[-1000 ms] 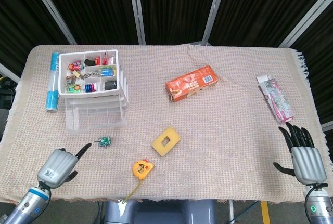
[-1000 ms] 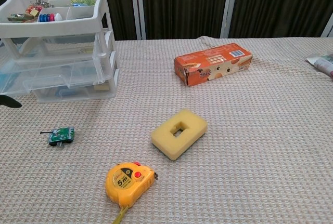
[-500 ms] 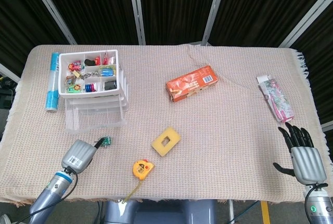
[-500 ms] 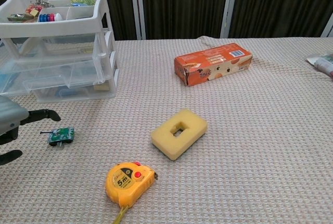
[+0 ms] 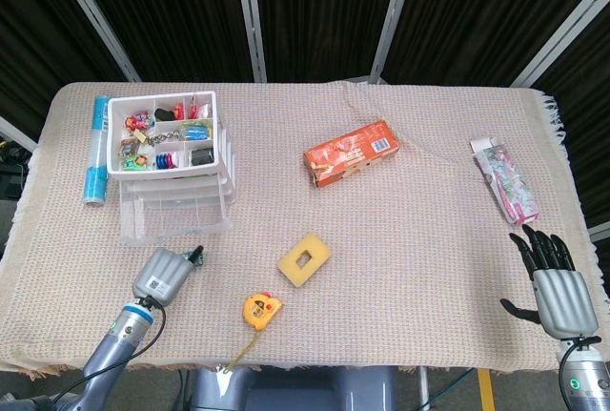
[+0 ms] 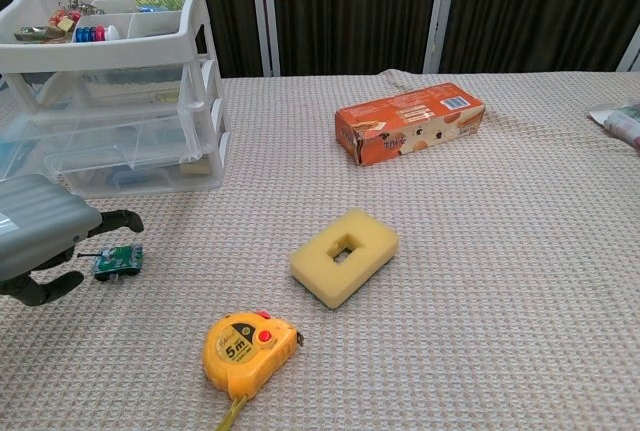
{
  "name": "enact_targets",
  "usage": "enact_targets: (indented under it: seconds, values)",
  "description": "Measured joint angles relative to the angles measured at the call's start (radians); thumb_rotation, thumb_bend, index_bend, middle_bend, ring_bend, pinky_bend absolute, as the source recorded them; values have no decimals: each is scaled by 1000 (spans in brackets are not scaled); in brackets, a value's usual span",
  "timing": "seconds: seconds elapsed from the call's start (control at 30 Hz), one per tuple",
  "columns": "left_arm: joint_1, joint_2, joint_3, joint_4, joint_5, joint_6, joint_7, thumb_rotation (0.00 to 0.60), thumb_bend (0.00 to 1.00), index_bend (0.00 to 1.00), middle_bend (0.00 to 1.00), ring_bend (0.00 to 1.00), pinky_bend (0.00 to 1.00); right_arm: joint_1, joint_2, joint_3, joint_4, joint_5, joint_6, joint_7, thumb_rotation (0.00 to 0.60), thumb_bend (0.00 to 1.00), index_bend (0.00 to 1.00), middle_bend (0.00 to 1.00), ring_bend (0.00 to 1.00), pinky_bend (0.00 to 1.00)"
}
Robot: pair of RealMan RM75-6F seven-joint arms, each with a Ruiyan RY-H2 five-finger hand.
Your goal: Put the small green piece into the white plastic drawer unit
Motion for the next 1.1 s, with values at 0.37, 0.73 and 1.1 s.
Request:
enact_targets:
  seconds: [0.37,0.73,1.1]
  values:
    - [-21,-16,1,30,-51,11,26,600,475,186,997,850,706,0,-1,0,0,-2,0,0,600,0,94,0,0,0]
    - [-42,-58,-2,67,-92,17,40,600,476,188,997,850,706,0,0,-1,0,-5,1,3,600,0,93,0,0,0]
    - [-51,-89,15,90,-90,24,33,600,475,187,997,850,706,0,3,-3,-2,-6,0,5,600,0,93,0,0,0]
